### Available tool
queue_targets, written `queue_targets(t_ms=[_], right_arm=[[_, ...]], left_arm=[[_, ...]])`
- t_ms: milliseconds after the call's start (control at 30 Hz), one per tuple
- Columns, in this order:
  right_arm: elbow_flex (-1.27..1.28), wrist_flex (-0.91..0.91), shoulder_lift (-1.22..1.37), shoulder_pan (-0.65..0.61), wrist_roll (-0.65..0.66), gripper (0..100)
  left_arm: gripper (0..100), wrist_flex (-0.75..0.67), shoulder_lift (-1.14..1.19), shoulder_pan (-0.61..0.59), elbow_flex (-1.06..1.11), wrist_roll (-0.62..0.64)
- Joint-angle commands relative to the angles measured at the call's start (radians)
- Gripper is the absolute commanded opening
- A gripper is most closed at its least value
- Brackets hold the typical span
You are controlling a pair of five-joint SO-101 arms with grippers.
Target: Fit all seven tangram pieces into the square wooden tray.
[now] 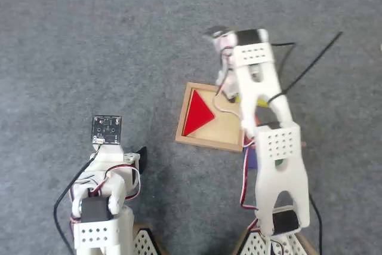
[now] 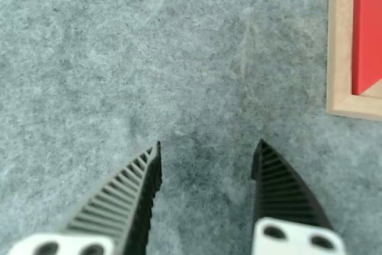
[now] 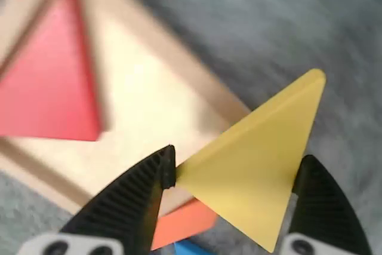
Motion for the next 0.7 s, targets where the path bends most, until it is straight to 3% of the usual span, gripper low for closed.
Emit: queue_targets(t_ms=[0,333,667], right_arm=[[-0.052,0.025,-0.074,-0.070,0.167,29.9],[-0.048,0.019,-0.054,-0.113,0.468,29.9],[-0.003,0.044,-0.022,-0.170,0.577,29.9]], left_arm=[[24,-0.021,-0.011,-0.005,-0.012,0.011],[24,-0.021,-0.011,-0.005,-0.012,0.011],[24,-0.021,-0.011,-0.005,-0.012,0.011]])
